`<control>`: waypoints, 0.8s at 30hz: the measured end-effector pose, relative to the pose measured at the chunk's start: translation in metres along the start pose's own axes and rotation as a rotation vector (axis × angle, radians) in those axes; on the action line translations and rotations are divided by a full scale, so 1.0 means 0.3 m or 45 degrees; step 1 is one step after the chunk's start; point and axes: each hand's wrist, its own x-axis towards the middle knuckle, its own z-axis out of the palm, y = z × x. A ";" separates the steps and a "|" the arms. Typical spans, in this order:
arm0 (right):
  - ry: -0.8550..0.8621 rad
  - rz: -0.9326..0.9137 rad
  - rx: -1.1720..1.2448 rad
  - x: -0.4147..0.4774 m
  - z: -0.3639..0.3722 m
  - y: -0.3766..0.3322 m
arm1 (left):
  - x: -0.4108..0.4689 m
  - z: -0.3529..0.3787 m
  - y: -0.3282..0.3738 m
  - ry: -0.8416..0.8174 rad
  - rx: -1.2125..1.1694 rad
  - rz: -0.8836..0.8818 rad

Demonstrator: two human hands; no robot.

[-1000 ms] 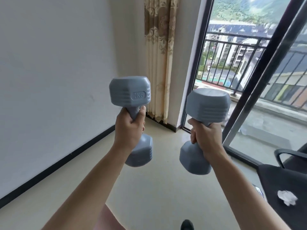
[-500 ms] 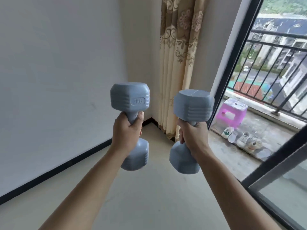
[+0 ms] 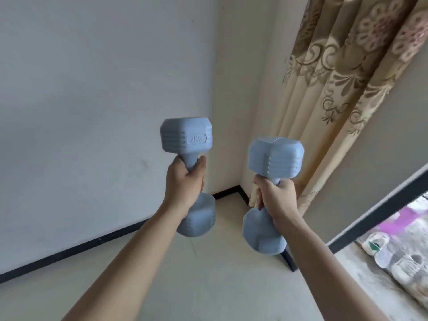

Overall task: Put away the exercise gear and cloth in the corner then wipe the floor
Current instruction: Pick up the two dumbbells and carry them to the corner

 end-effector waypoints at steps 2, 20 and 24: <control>-0.019 0.032 -0.007 0.156 0.006 -0.009 | 0.134 0.067 0.005 0.017 0.003 -0.030; -0.419 0.687 -0.405 1.419 0.188 0.641 | 0.827 0.759 -0.683 0.182 0.265 -0.909; -0.423 0.823 -0.521 1.502 0.256 0.866 | 0.870 0.799 -0.917 0.175 0.254 -1.114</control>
